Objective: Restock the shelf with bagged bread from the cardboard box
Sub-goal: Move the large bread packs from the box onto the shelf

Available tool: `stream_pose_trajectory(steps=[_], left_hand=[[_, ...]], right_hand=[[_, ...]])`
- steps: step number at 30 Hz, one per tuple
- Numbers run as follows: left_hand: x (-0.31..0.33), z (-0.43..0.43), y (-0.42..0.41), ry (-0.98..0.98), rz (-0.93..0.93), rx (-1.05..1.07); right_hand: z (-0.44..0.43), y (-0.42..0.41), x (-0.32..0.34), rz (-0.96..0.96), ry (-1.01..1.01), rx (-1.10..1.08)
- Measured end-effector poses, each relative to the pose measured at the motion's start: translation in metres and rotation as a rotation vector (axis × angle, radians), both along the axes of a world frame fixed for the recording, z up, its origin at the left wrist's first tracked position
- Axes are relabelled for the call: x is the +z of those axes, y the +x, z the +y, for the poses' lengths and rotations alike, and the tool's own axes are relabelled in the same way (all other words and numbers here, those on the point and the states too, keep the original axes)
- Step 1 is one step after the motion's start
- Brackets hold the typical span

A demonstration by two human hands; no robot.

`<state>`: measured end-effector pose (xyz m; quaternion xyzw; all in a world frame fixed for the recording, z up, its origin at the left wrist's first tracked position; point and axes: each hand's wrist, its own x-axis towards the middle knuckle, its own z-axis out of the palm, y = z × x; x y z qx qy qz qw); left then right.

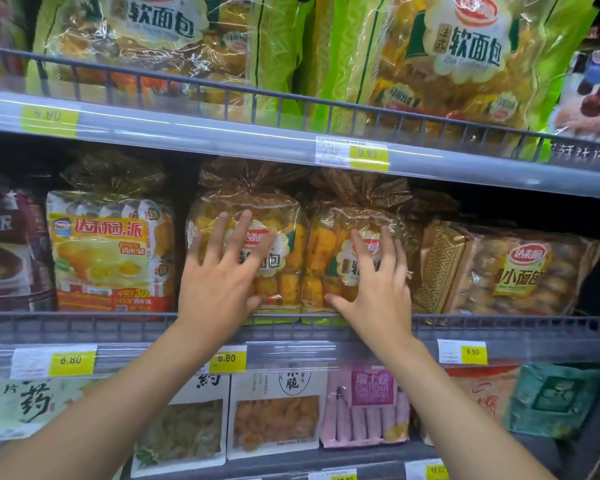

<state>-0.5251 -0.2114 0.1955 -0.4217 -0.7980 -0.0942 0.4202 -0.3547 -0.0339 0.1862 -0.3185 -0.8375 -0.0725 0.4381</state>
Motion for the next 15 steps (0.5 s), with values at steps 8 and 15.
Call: stream_pose_trajectory(steps=[8,15], left_hand=[[0.033,-0.022,0.019,-0.140,-0.146,-0.020],[0.104,-0.056,0.056,-0.407,-0.374,0.002]], right_hand=[[-0.012,0.026,0.030,-0.138,-0.132,0.031],[-0.046,0.072,0.104,-0.499,-0.453,0.021]])
